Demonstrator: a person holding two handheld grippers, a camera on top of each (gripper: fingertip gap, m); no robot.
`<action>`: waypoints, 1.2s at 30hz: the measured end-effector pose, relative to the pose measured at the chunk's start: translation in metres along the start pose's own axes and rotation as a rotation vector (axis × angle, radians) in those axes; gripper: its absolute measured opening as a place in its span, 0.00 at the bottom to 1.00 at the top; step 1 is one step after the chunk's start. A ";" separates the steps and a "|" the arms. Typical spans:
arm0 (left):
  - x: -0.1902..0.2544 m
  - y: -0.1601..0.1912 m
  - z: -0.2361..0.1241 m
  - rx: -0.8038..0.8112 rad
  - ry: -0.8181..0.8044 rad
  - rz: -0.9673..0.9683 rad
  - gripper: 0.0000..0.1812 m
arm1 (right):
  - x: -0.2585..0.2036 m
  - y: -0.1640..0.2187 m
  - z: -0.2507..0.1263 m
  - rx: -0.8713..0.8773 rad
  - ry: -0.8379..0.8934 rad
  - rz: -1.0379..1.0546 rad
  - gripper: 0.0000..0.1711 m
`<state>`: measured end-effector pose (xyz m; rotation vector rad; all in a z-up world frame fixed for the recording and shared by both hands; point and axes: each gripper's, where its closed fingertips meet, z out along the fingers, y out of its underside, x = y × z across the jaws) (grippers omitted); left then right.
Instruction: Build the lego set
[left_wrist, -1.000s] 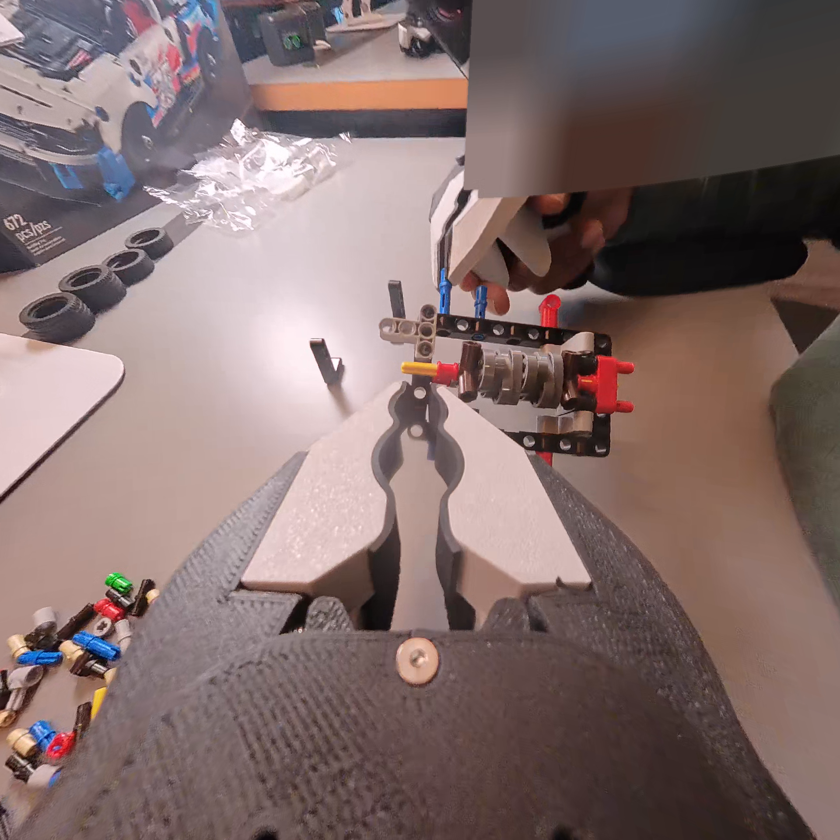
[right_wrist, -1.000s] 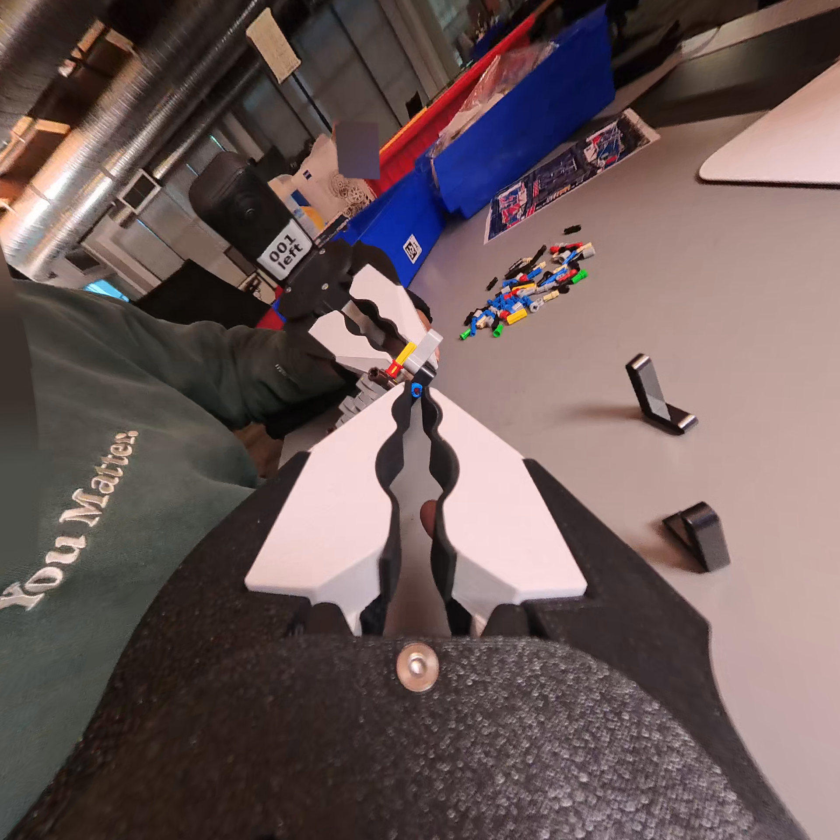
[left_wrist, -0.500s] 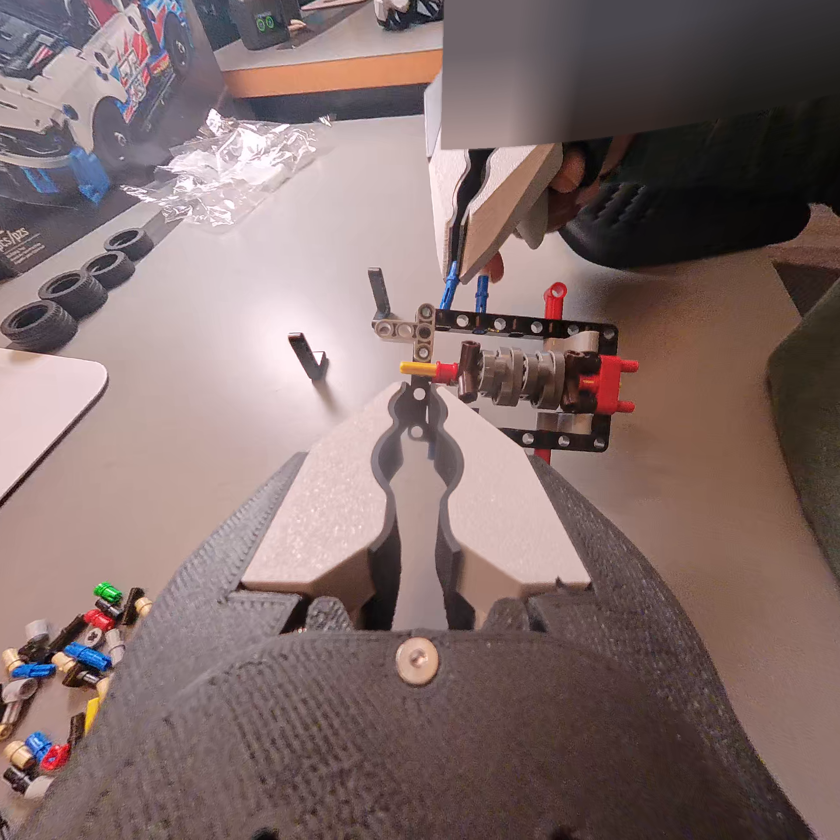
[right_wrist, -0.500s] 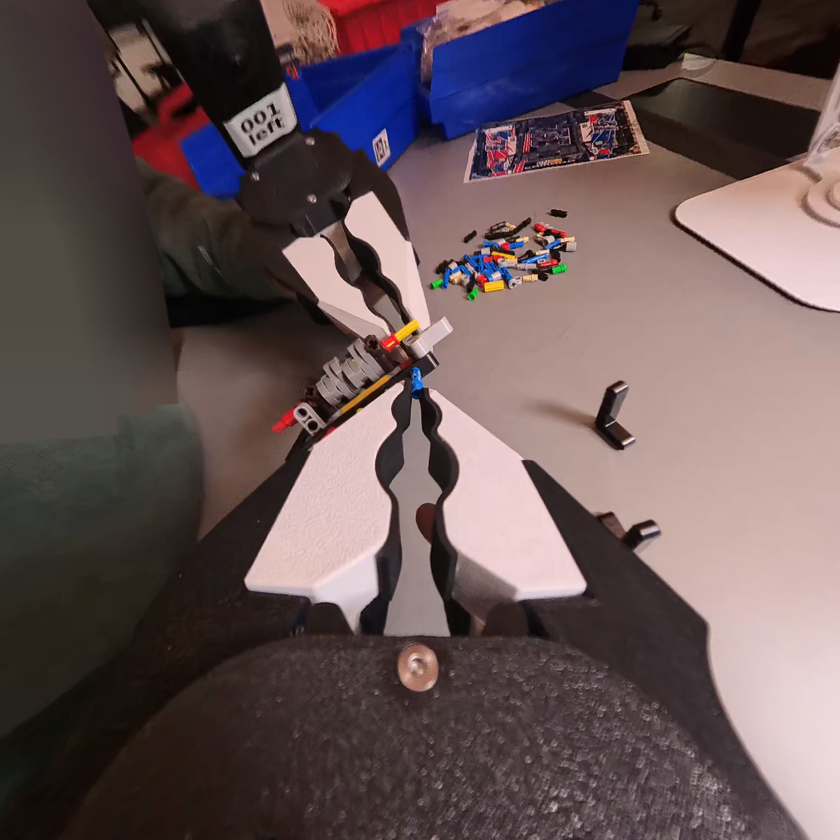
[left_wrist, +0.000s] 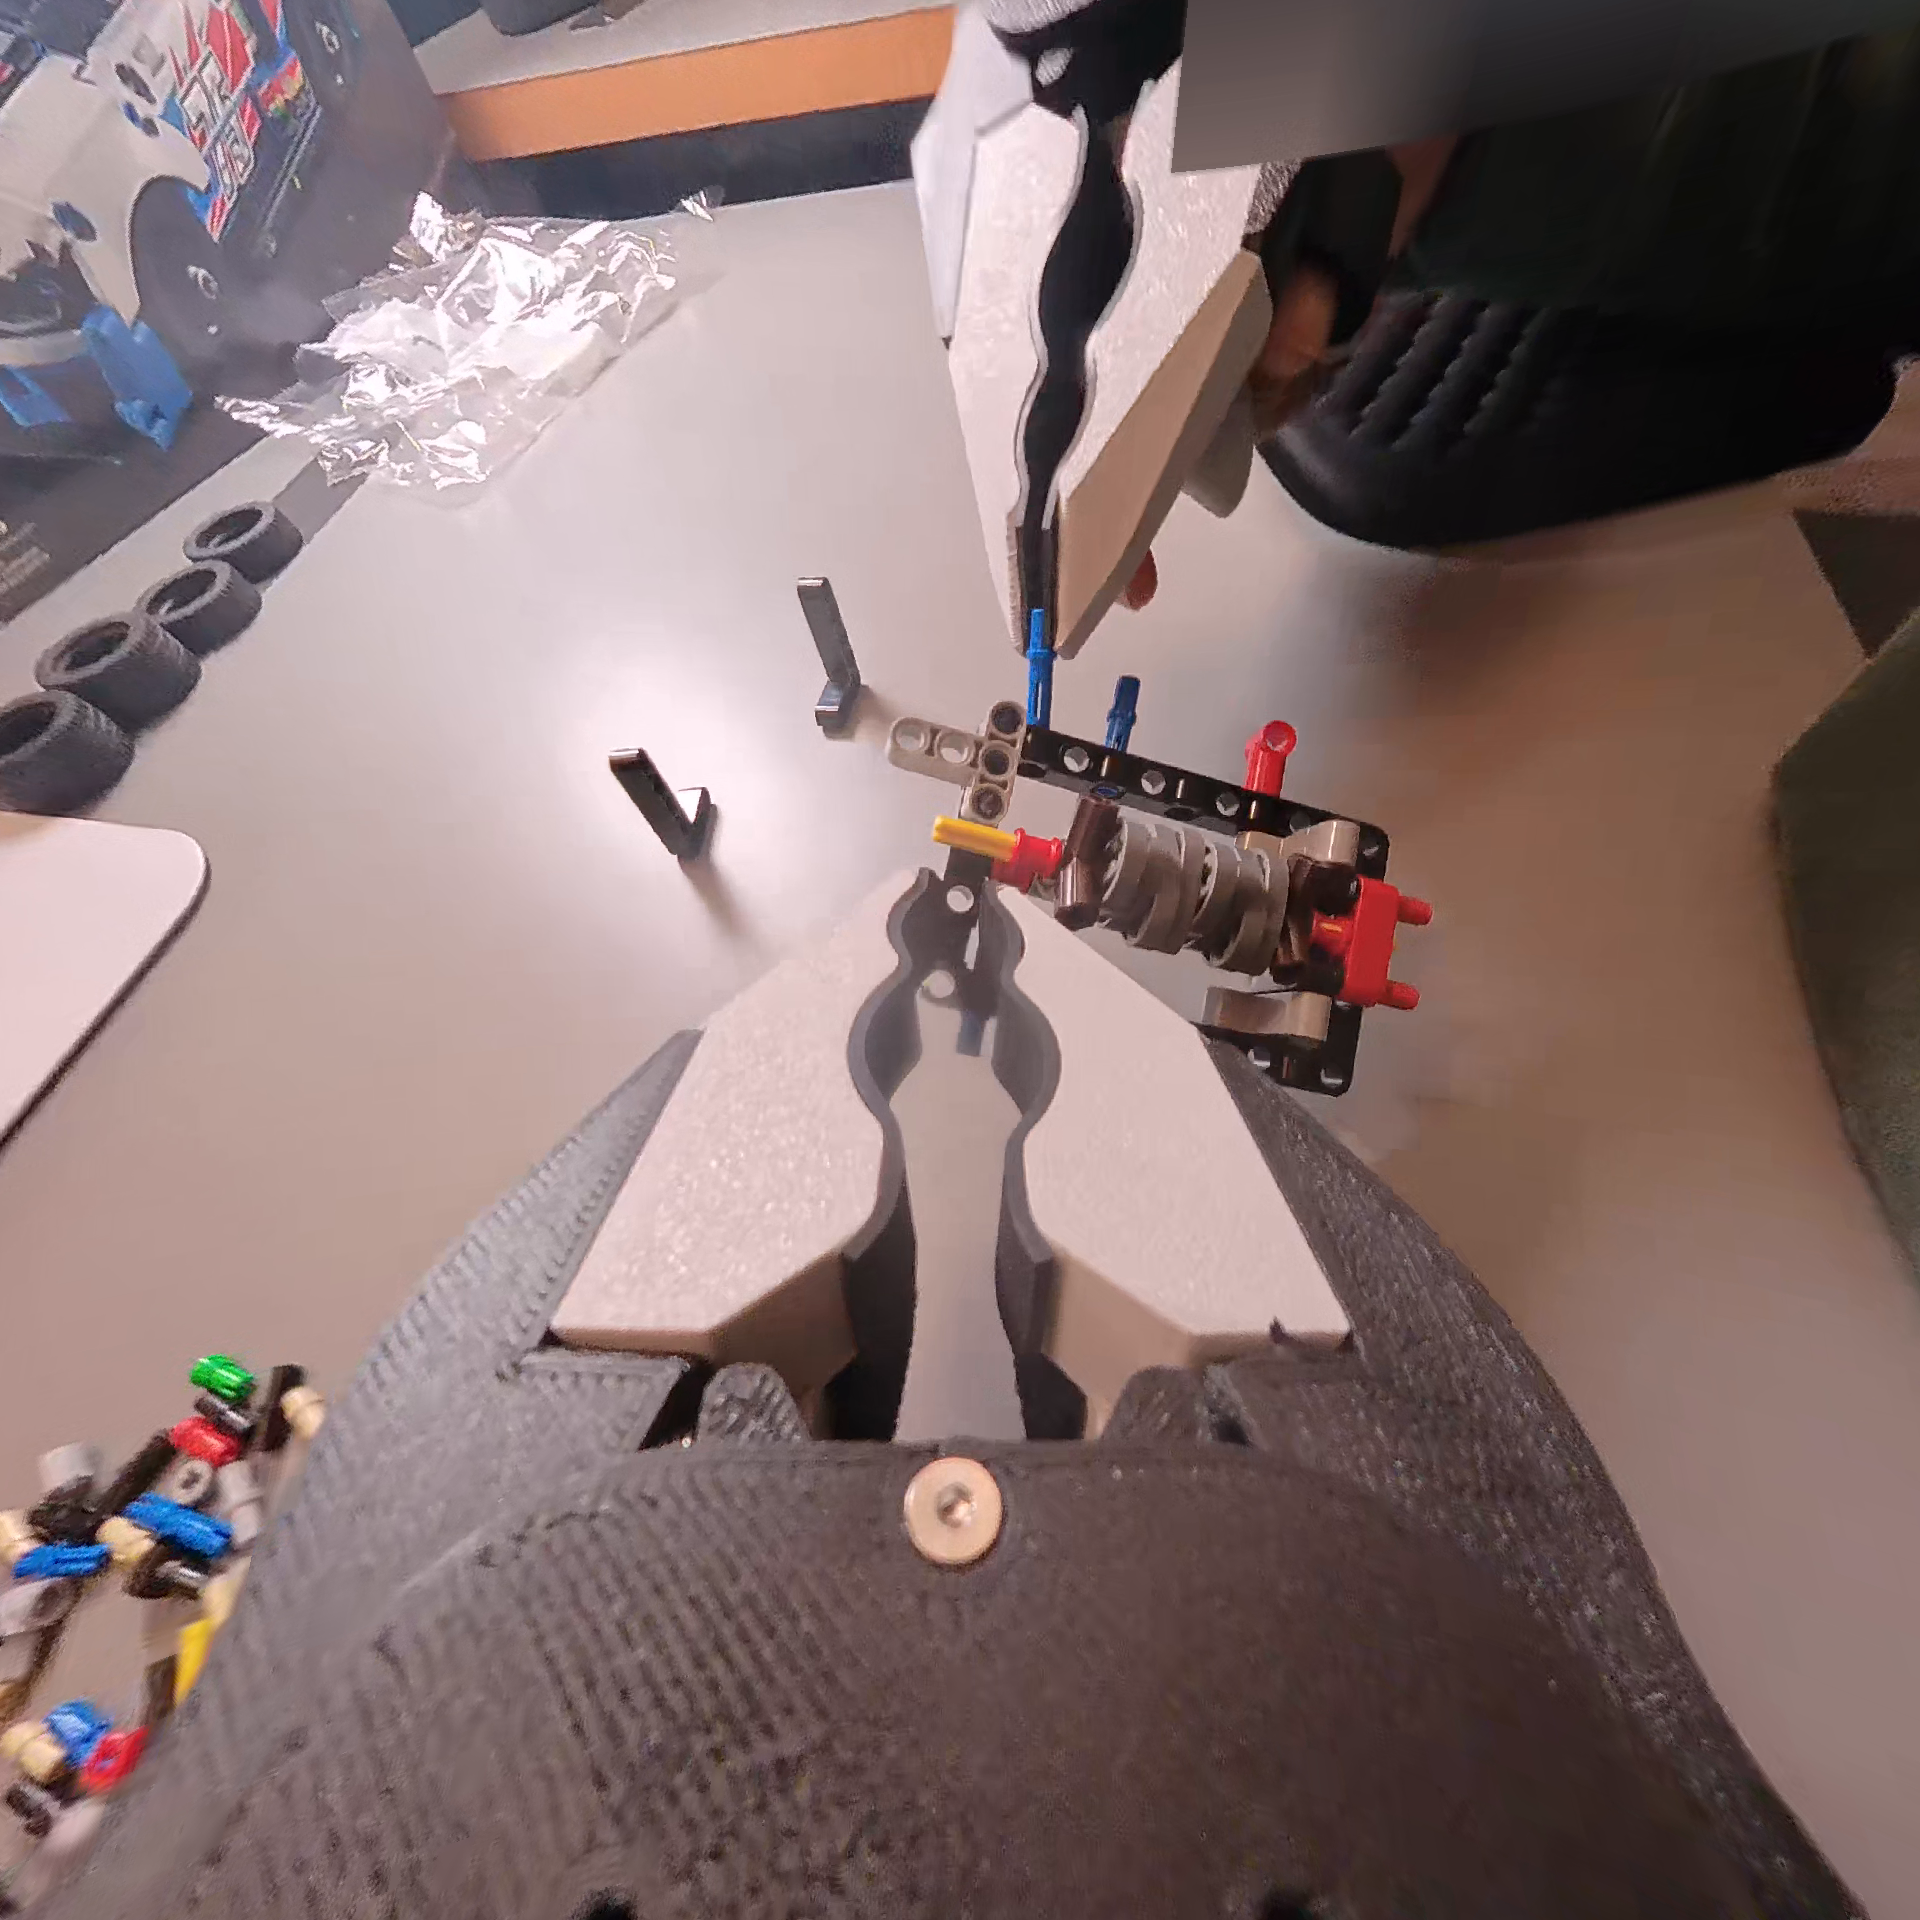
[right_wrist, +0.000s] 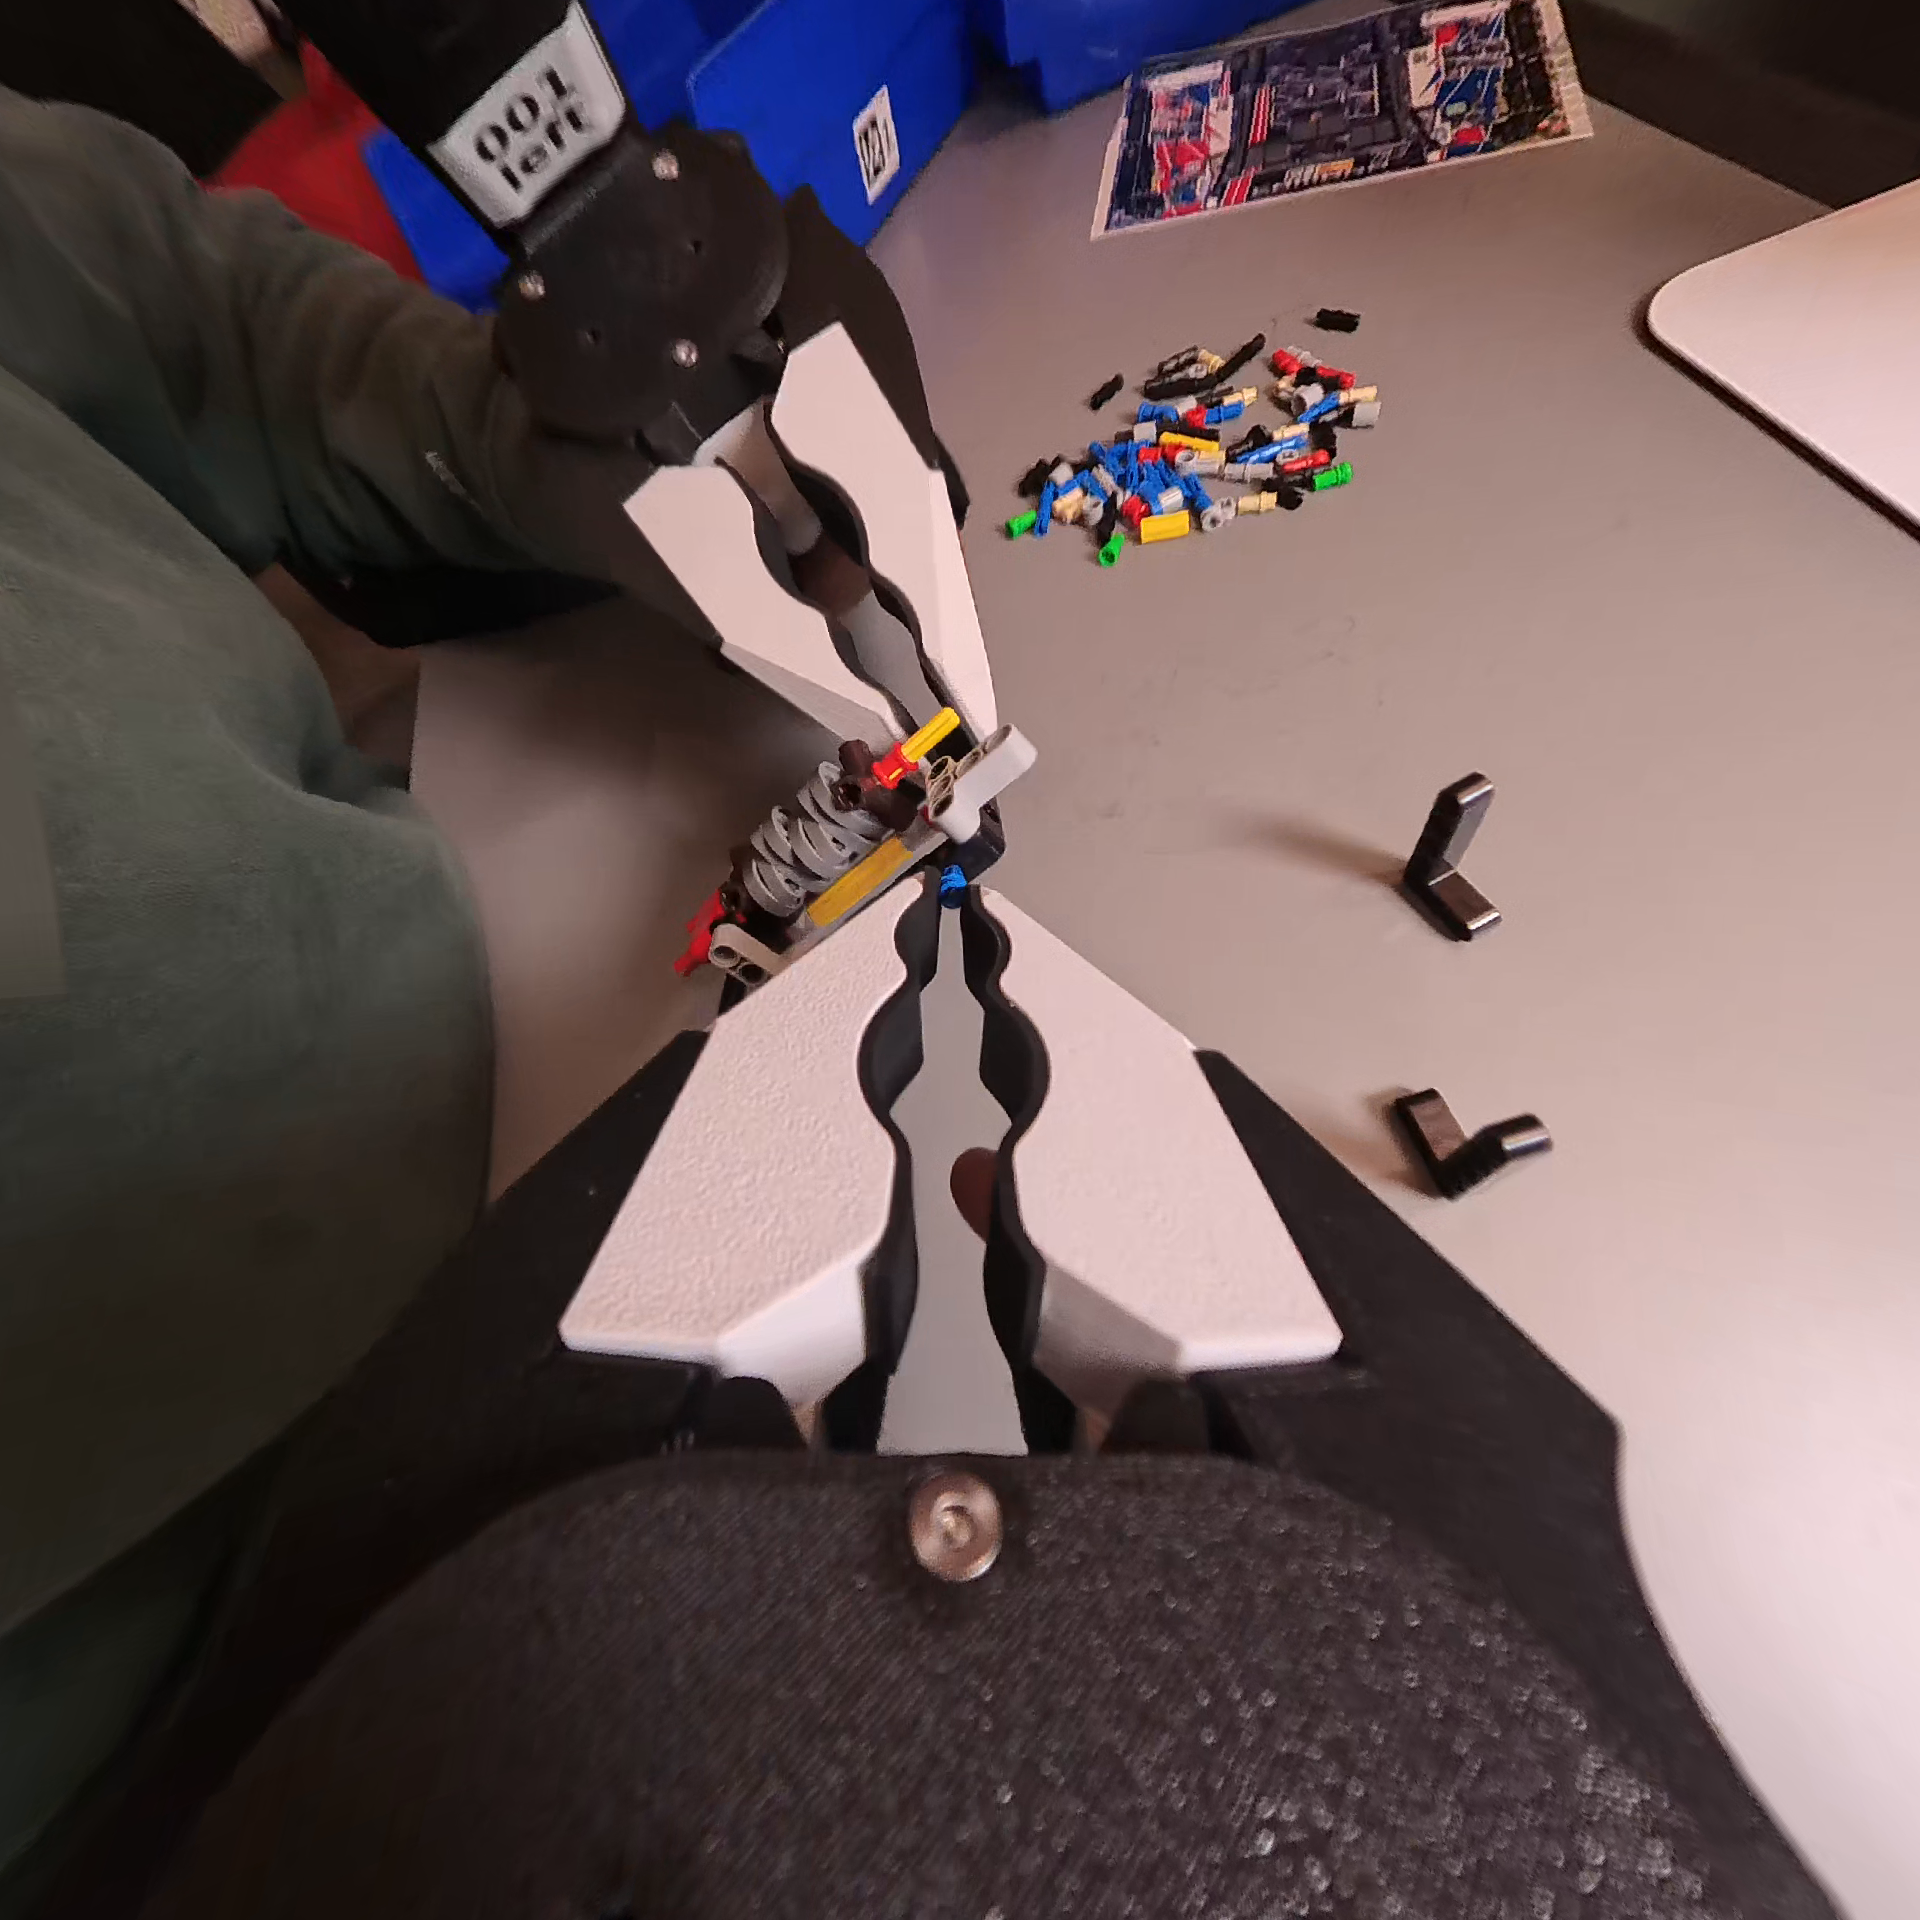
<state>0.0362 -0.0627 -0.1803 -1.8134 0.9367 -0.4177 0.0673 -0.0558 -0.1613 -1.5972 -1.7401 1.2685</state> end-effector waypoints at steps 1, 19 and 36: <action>-0.002 -0.001 -0.001 0.019 0.012 -0.049 0.03 | 0.002 -0.003 -0.001 0.038 -0.008 0.027 0.01; -0.008 -0.010 -0.011 0.130 0.084 -0.280 0.03 | 0.005 -0.021 -0.003 0.279 -0.063 0.225 0.01; 0.013 -0.035 -0.021 0.318 0.456 -0.645 0.03 | -0.023 -0.043 -0.020 0.413 -0.075 -0.209 0.01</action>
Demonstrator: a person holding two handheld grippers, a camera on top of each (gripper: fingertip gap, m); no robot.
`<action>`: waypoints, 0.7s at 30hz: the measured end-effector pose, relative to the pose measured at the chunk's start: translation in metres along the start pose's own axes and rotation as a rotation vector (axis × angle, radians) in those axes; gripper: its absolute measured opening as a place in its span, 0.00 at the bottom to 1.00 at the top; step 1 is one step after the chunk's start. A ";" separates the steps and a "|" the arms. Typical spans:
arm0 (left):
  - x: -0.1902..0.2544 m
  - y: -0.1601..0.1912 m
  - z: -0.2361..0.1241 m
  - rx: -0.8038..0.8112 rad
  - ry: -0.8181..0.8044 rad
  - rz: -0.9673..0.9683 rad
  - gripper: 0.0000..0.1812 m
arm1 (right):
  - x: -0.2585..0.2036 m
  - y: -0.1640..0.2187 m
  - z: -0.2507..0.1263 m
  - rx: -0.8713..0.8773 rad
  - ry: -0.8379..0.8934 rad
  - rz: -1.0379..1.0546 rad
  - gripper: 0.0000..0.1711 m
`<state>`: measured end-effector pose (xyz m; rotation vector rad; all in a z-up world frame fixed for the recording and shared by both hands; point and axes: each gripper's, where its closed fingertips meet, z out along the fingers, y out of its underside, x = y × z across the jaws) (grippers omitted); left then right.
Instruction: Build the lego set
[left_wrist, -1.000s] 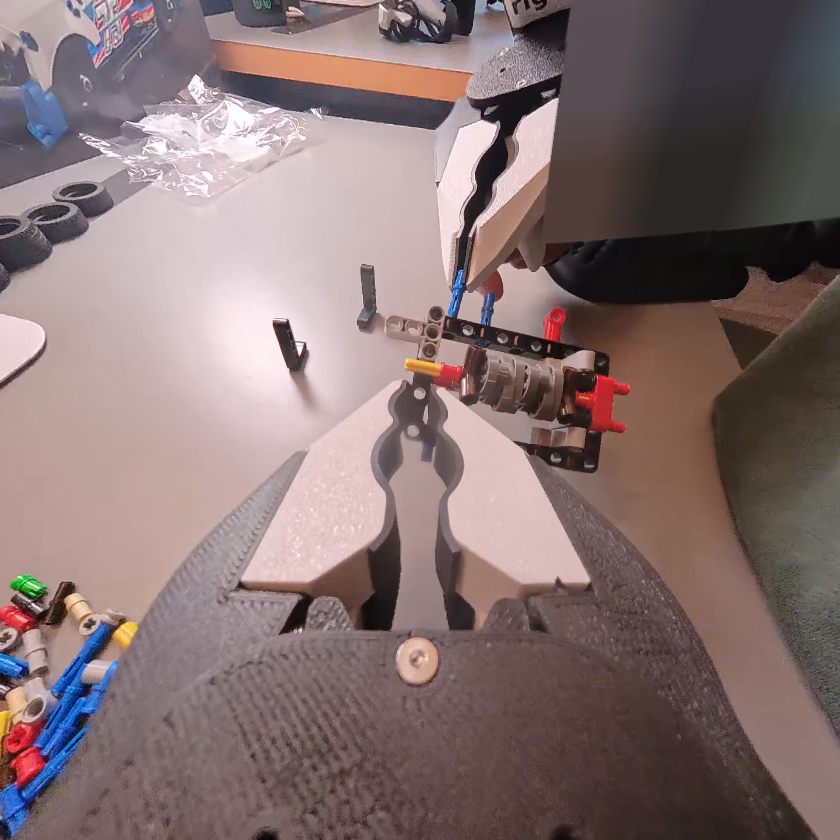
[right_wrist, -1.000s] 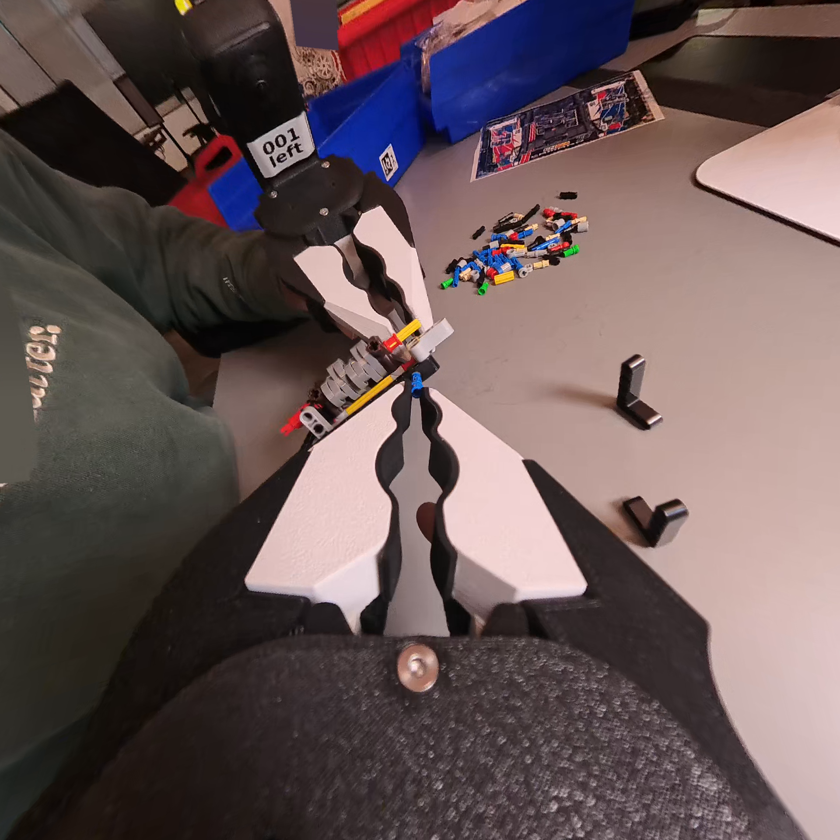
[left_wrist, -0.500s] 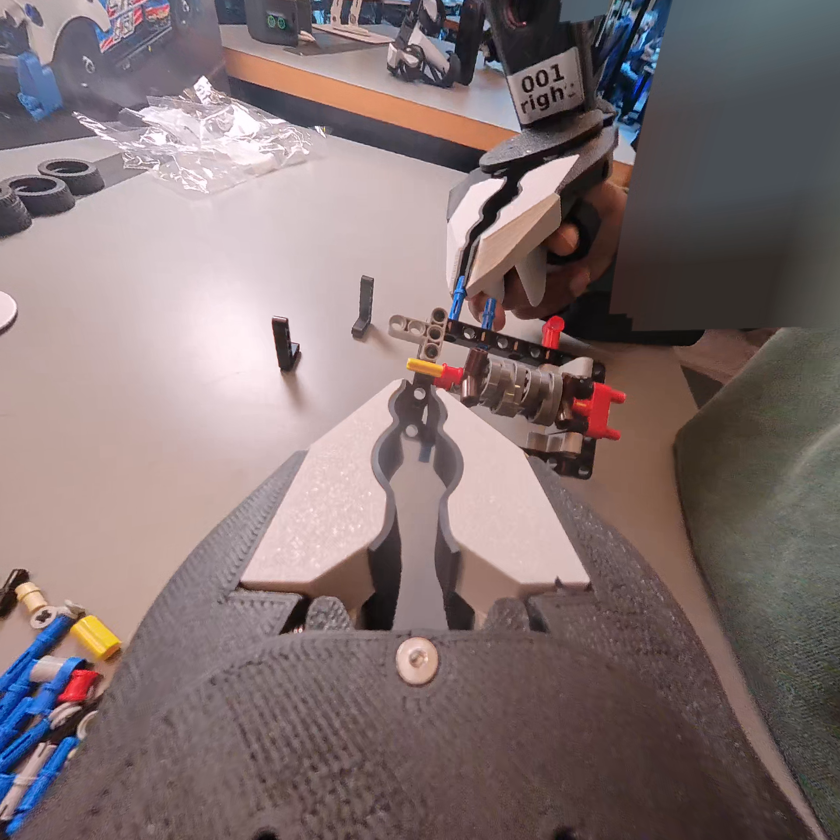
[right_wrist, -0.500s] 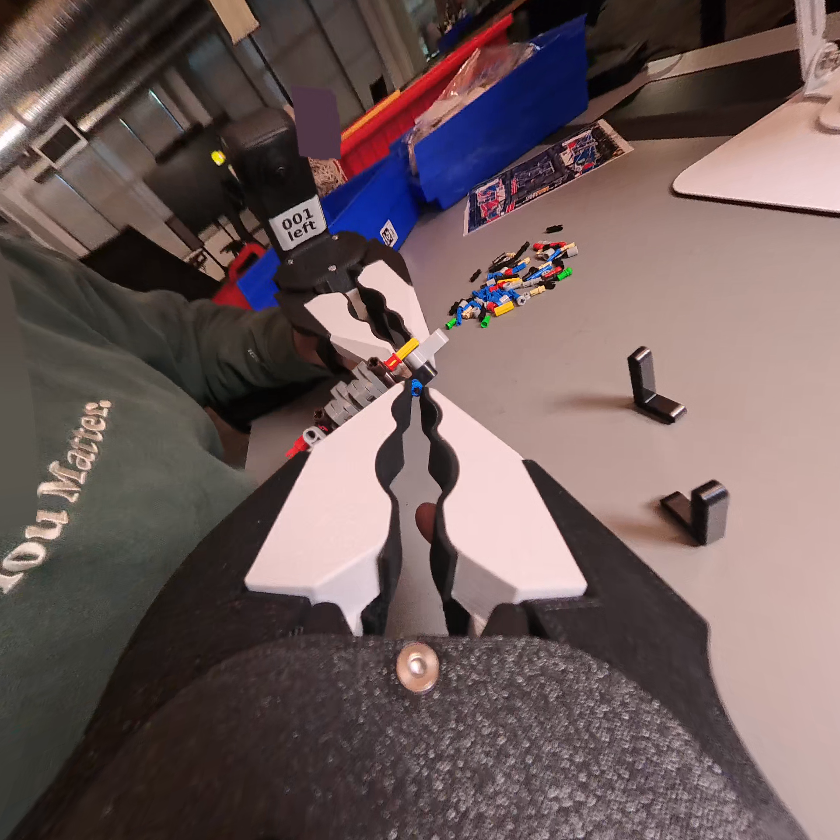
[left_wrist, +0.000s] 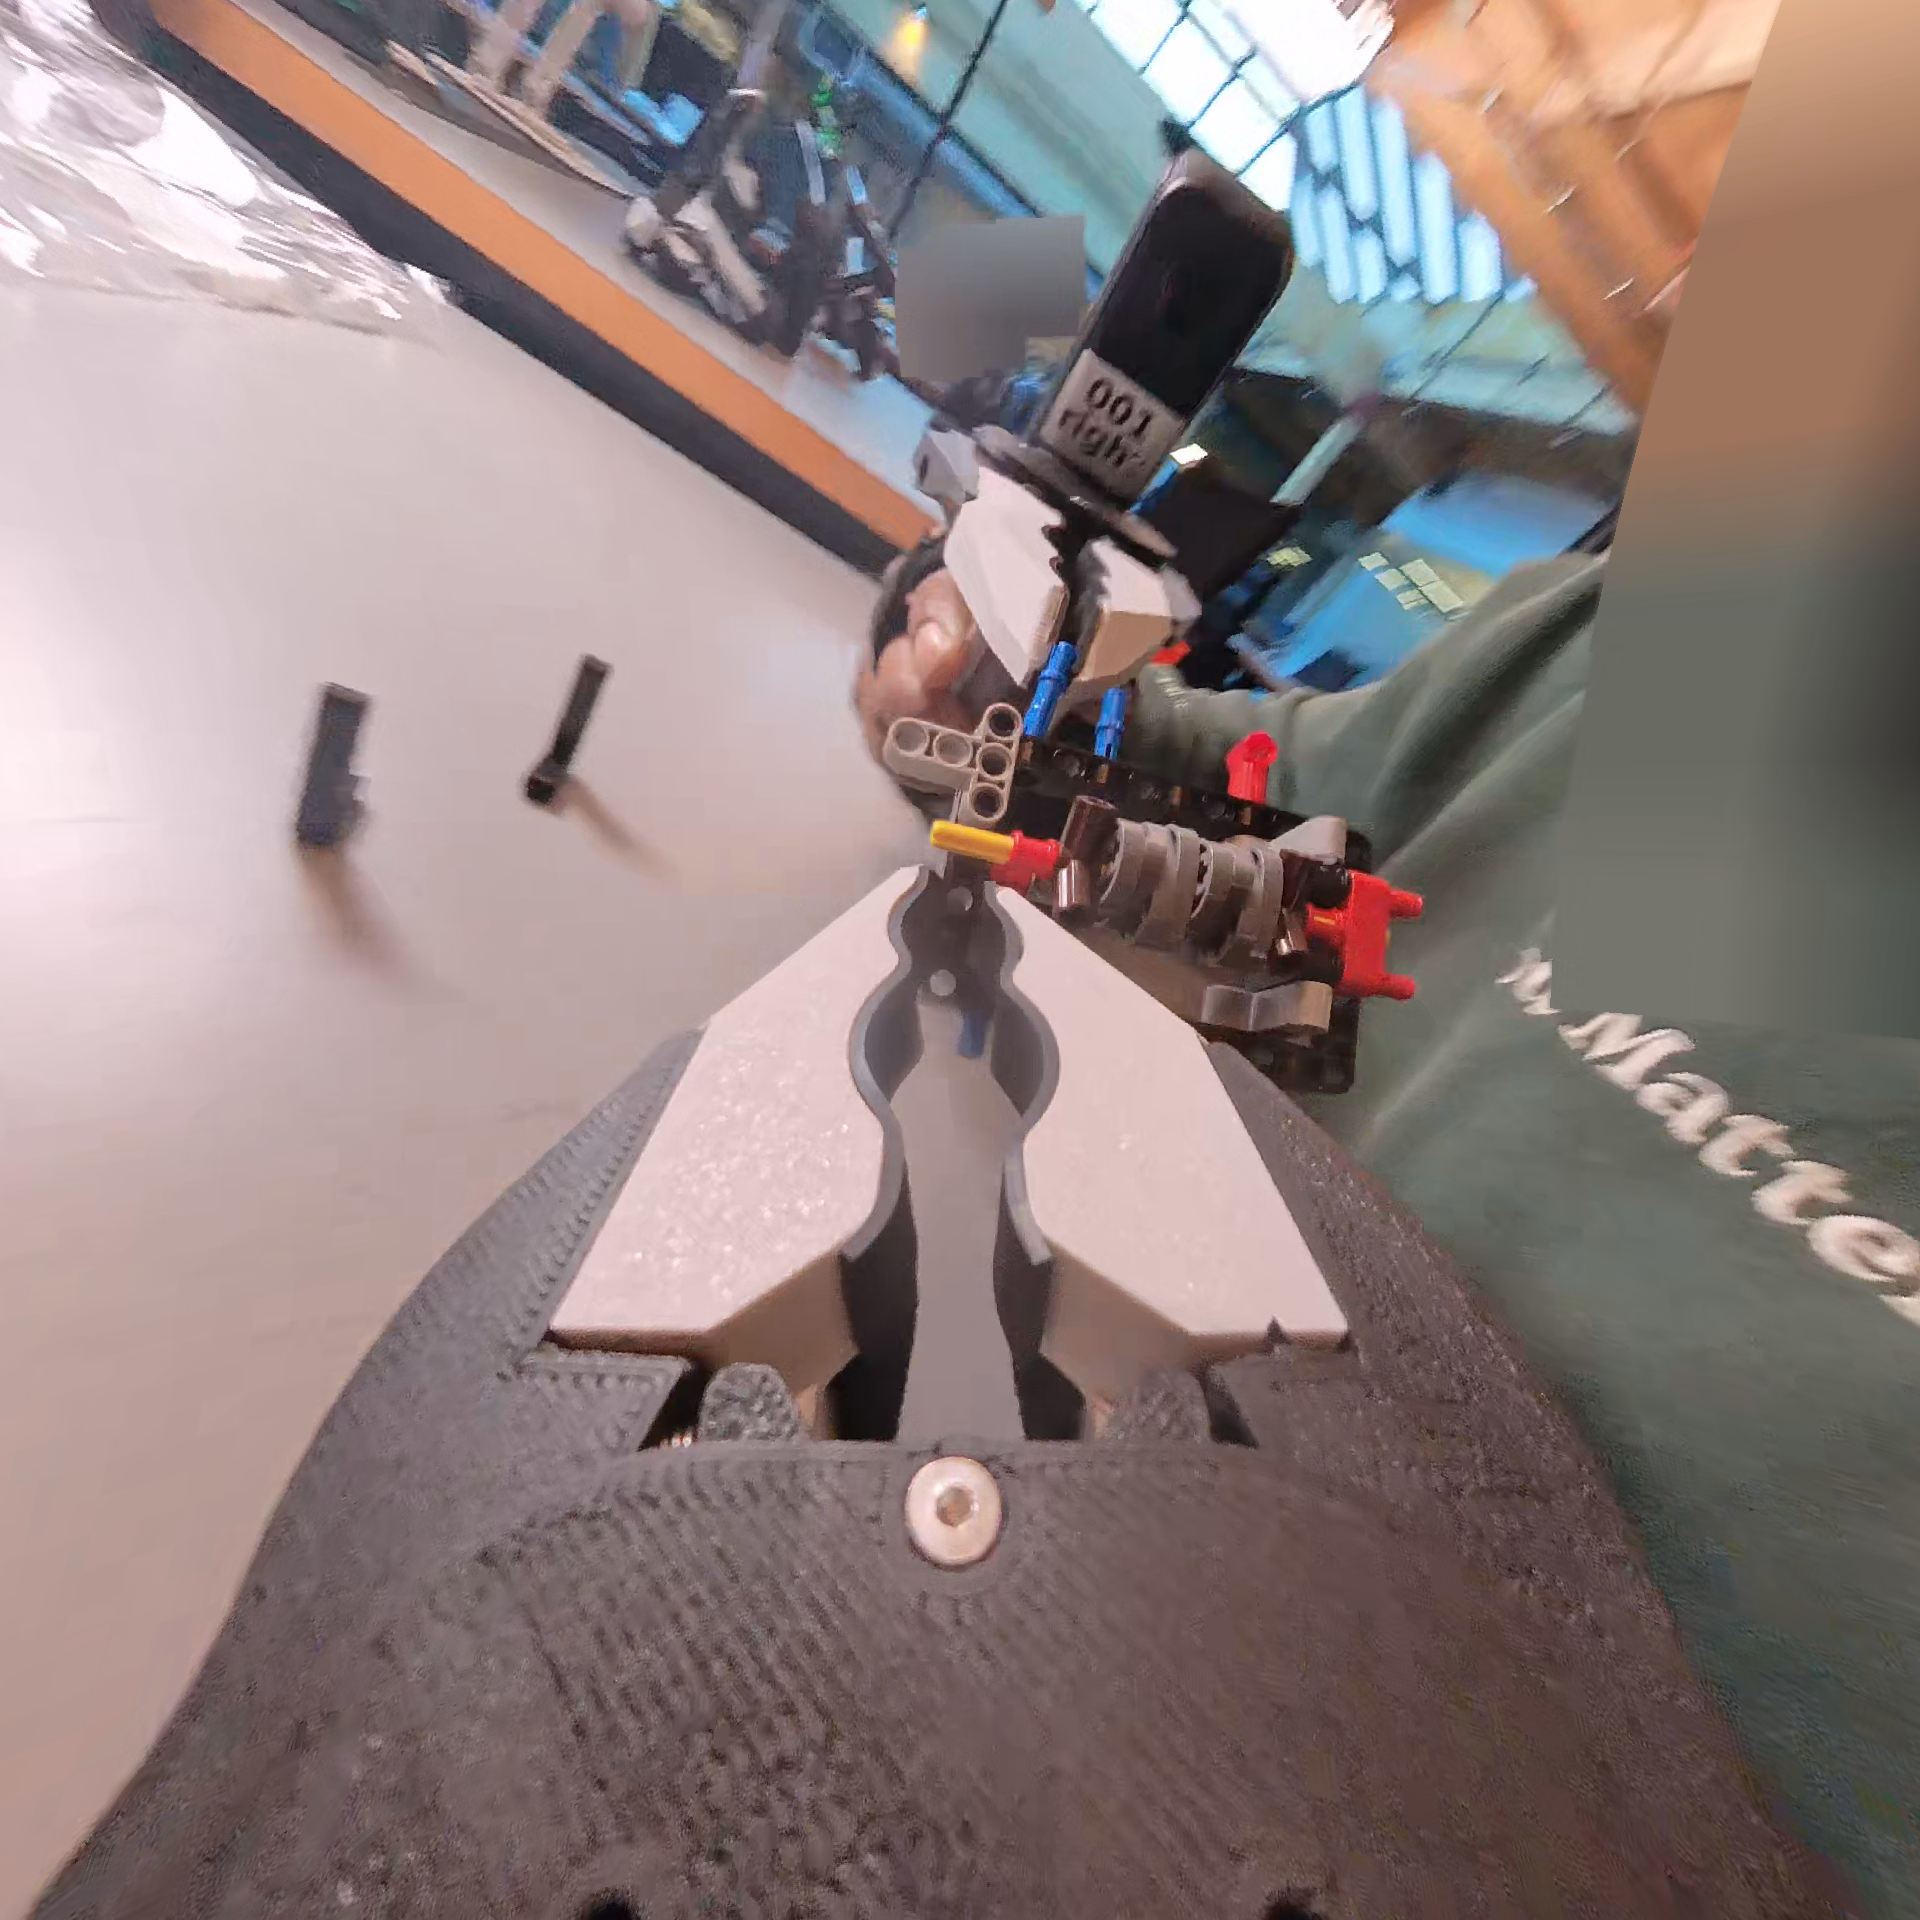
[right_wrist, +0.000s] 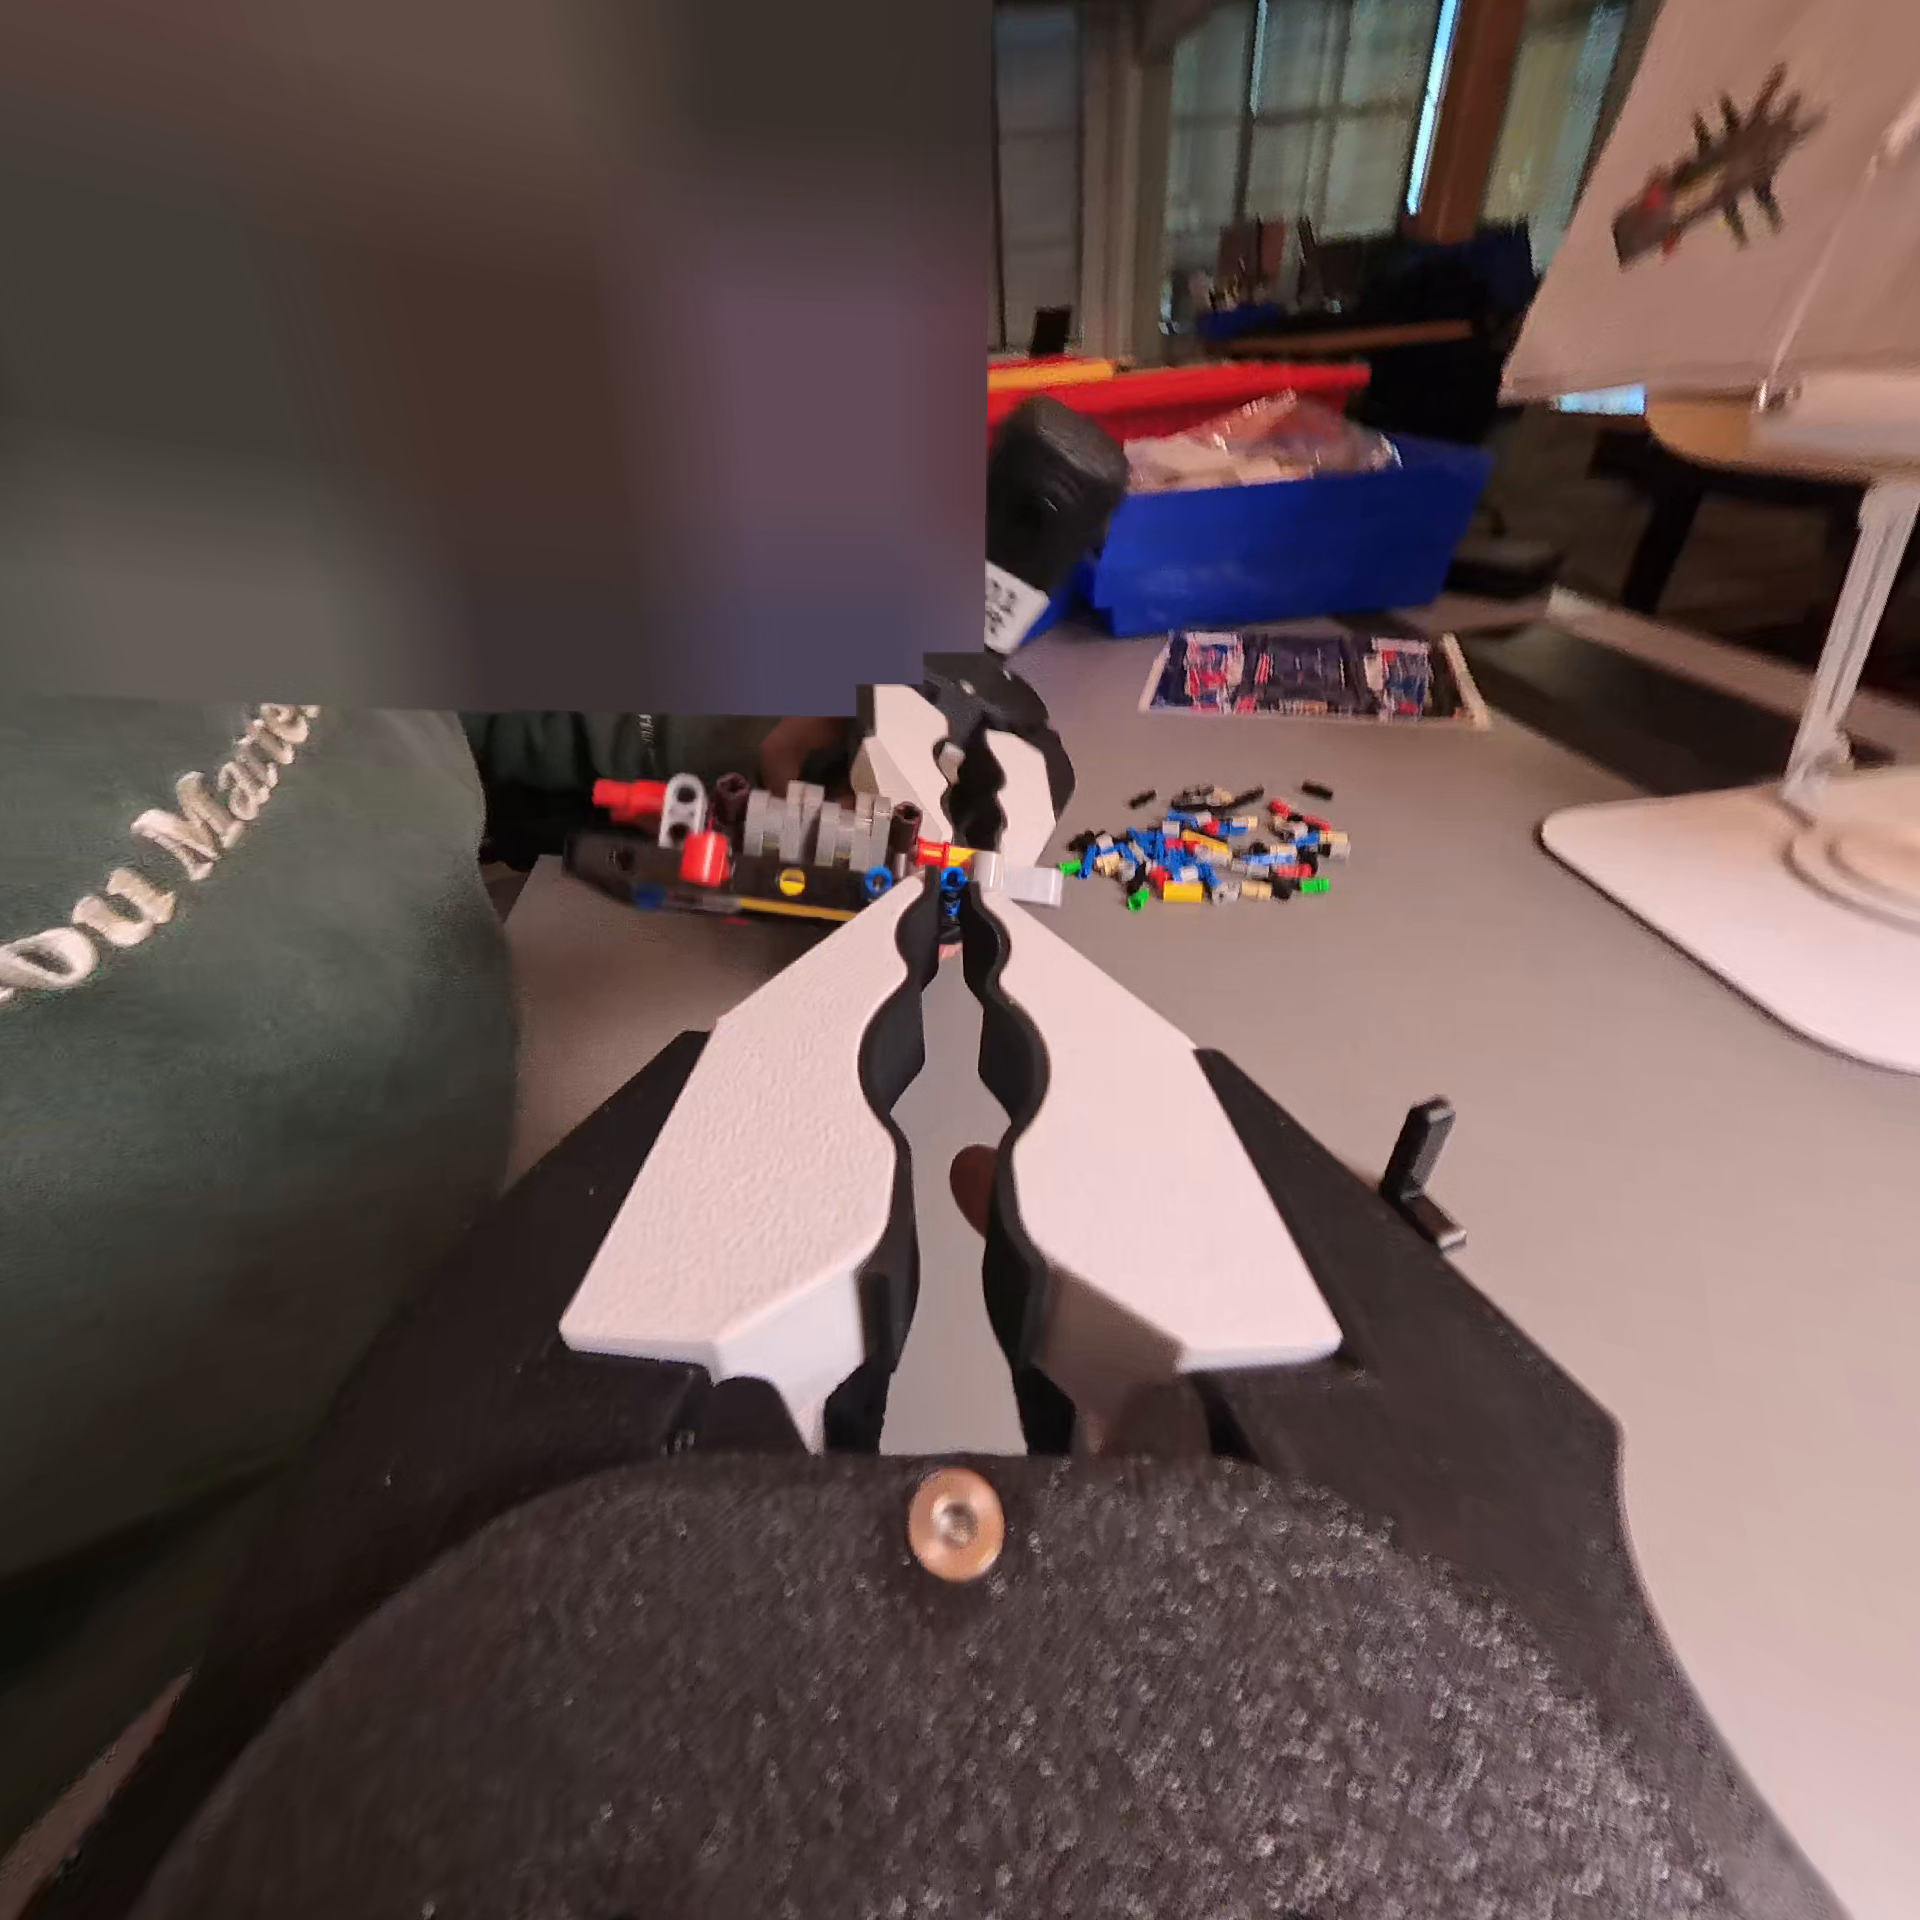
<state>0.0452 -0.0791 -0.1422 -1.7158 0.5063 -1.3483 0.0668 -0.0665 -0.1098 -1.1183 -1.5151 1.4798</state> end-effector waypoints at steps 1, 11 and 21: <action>0.003 0.000 0.001 0.006 0.034 -0.033 0.03 | -0.002 -0.003 0.000 0.017 -0.006 -0.036 0.01; 0.006 -0.013 -0.005 0.011 0.000 0.070 0.03 | 0.003 -0.009 0.000 -0.045 0.011 -0.010 0.00; -0.035 0.028 -0.021 -0.363 -0.252 0.320 0.03 | 0.039 0.011 -0.012 -0.121 0.159 0.015 0.00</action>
